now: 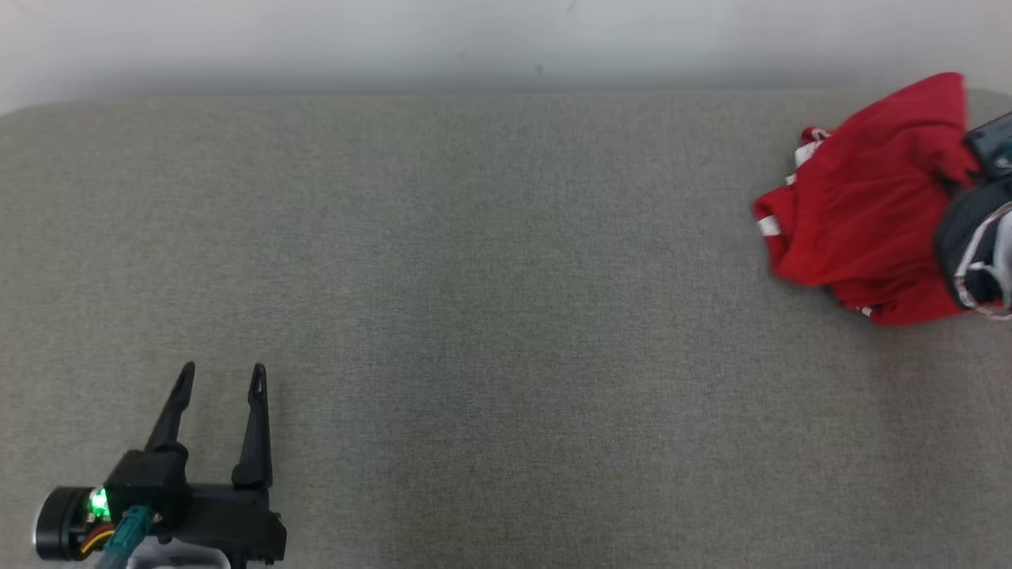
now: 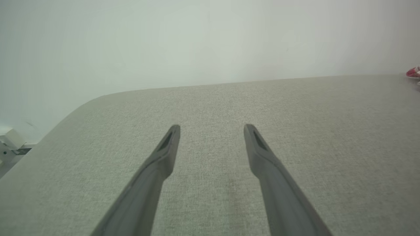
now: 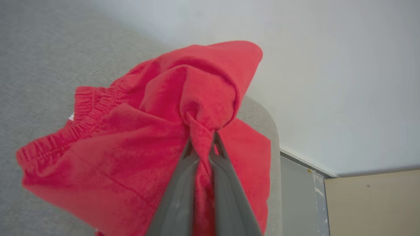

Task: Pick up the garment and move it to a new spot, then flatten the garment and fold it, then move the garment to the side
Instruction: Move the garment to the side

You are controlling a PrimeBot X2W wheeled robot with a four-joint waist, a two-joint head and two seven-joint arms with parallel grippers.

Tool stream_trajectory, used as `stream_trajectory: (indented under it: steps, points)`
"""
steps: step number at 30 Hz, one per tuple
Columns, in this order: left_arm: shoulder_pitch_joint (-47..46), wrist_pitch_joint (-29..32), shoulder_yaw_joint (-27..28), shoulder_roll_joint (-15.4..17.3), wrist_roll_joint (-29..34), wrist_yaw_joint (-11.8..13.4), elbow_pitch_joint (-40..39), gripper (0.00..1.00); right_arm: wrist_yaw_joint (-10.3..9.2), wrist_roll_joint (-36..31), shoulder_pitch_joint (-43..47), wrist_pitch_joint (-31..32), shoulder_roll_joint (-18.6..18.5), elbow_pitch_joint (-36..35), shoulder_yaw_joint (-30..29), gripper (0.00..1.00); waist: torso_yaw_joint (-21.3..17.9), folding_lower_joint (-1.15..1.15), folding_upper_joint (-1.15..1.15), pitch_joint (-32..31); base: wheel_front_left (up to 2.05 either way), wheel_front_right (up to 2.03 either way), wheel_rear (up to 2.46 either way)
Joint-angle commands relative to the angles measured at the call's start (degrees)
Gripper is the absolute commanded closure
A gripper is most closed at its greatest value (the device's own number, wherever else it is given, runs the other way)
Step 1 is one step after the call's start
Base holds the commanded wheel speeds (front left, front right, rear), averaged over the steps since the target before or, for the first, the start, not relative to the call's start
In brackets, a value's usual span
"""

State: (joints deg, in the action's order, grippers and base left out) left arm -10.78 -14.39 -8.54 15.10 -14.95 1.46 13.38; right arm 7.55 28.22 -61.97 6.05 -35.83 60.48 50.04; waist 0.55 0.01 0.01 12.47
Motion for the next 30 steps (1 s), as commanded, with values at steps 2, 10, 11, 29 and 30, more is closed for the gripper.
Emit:
stream_trajectory:
  steps: [2,10,11,29,30]
  points:
    - [-1.1,0.6,0.0,0.8,0.5,0.0,-1.2,0.00,-0.15,0.9,-1.9,0.5,-2.4,0.8,0.6,1.00,-1.2,-0.01,-0.01,2.9,0.00,0.00,0.00]
    - [-2.2,1.7,0.5,2.6,0.4,0.2,-4.3,0.00,-0.15,0.4,-8.6,1.3,-7.3,5.4,0.6,1.00,-1.1,-0.01,-0.01,7.8,0.00,0.00,0.00]
    - [-2.4,1.6,0.6,2.7,0.3,0.3,-4.6,0.00,-0.15,0.4,-9.1,1.1,-7.3,6.1,0.4,1.00,-1.1,-0.01,-0.01,8.4,0.00,0.00,0.00]
    - [-2.1,1.8,1.0,3.7,-0.7,1.2,-4.9,0.00,-0.15,-2.2,-12.1,-3.3,-5.3,13.1,-4.6,0.00,-1.0,-0.01,-0.01,7.9,0.00,0.00,0.00]
    - [-1.8,1.7,1.1,3.7,-0.7,1.4,-4.8,0.00,-0.15,-1.8,-12.3,-4.7,-4.9,13.2,-5.9,0.00,-1.1,-0.01,-0.01,7.4,0.00,0.00,0.00]
